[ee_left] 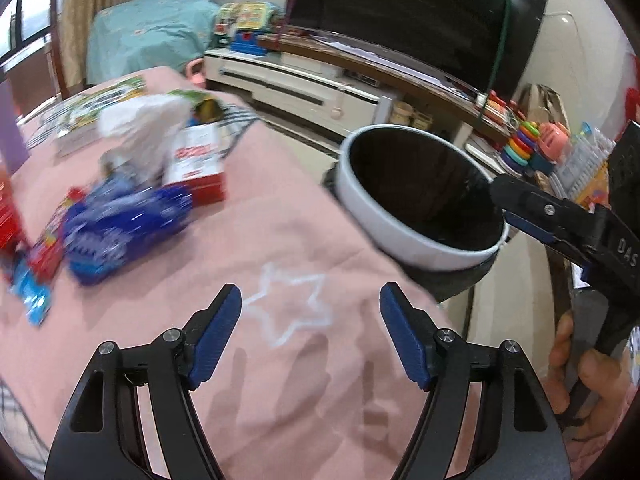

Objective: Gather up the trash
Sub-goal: 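Grasp the red chip bag with left tool while right tool grasps blue Ampo bag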

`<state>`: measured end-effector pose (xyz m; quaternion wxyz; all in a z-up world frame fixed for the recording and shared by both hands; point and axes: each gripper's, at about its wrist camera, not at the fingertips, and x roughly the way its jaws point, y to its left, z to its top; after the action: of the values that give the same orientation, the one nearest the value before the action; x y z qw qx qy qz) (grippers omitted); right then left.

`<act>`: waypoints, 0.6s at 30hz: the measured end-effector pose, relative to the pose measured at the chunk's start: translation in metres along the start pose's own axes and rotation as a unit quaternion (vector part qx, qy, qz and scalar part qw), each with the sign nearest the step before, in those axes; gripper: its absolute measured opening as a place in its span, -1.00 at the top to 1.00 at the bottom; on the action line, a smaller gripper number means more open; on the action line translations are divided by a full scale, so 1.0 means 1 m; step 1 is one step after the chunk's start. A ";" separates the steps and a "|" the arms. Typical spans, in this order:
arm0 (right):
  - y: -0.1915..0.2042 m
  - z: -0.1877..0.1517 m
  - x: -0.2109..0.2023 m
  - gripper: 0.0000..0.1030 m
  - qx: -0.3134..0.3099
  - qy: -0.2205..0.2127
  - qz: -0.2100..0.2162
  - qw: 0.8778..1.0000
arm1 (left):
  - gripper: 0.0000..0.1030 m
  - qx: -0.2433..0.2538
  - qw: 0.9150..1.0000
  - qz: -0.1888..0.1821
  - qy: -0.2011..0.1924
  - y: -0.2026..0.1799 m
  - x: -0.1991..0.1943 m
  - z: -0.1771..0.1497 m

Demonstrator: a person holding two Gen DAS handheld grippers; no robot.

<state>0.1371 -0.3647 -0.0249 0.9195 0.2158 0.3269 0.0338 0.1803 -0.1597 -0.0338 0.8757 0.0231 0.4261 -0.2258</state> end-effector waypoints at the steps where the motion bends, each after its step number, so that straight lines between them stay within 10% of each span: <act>1: 0.005 -0.003 0.000 -0.89 -0.001 0.001 0.004 1.000 | -0.43 -0.005 1.000 0.004 -0.001 0.006 -0.003 -0.003; 18: 0.091 -0.045 0.027 -0.92 -0.049 0.047 0.051 0.996 | -0.43 -0.113 0.992 0.054 -0.020 0.109 -0.051 -0.055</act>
<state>0.1372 -0.2598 -0.0337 0.9094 0.1852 0.3566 0.1072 0.1578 -0.0302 -0.0468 0.8922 -0.0571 0.4289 -0.1291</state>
